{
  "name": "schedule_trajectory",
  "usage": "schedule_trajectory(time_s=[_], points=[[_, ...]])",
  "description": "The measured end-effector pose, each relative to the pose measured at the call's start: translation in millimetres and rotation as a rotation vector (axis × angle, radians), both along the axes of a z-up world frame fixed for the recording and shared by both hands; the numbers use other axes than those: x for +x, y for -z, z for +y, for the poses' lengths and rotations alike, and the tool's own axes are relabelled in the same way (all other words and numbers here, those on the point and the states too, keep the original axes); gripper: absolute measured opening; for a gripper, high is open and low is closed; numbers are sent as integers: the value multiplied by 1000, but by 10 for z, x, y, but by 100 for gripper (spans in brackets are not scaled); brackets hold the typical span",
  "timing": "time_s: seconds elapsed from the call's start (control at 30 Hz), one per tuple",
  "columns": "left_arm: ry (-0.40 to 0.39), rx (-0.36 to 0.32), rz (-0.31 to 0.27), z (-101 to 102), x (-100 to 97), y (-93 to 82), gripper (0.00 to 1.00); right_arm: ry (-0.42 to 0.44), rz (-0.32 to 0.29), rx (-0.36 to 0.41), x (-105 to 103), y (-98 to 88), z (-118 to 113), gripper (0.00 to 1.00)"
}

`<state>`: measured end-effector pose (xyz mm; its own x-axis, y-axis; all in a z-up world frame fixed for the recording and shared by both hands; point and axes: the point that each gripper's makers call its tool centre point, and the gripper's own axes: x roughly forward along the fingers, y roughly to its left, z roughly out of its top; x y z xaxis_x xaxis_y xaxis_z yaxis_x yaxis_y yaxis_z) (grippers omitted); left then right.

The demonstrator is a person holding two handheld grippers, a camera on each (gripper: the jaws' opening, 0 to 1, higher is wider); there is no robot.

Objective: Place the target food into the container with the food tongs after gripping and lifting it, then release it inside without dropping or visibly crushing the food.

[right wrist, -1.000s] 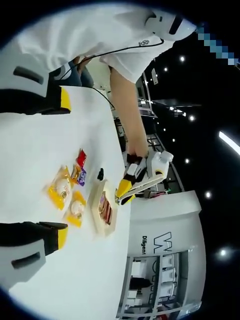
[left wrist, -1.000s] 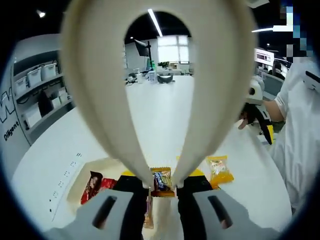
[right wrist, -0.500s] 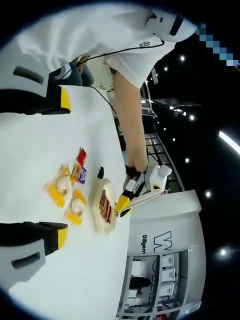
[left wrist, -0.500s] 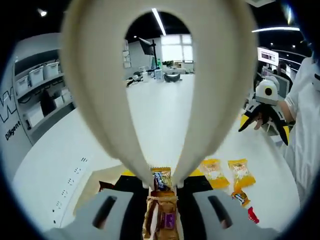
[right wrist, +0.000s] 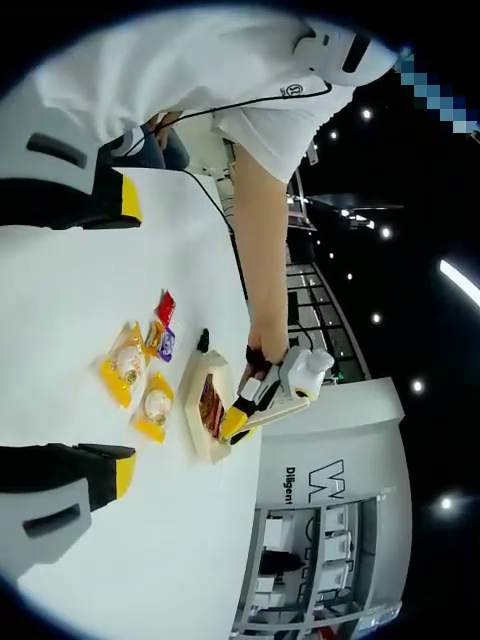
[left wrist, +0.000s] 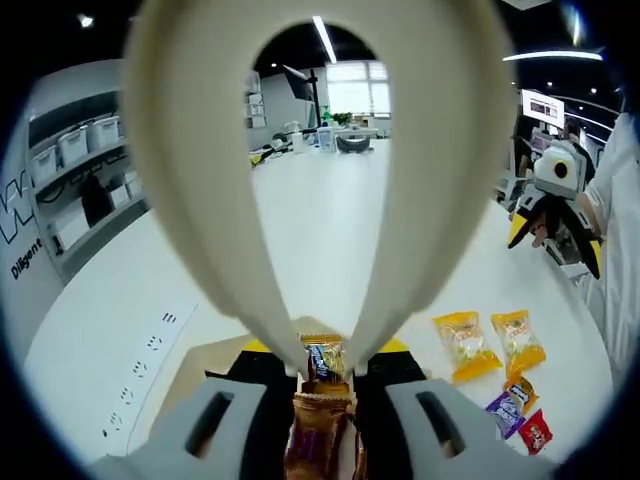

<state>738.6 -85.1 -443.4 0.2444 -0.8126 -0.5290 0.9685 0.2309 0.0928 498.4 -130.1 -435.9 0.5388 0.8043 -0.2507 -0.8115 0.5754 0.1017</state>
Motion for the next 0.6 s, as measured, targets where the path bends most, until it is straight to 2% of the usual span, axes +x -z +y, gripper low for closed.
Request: schedule_trajectory(time_s=[0.2, 0.6], points=[[-12, -2, 7, 0, 89, 46, 20, 3, 2, -7, 6, 11, -28, 89], [17, 56, -5, -54, 161, 207, 20, 4, 8, -11, 17, 39, -52, 89]])
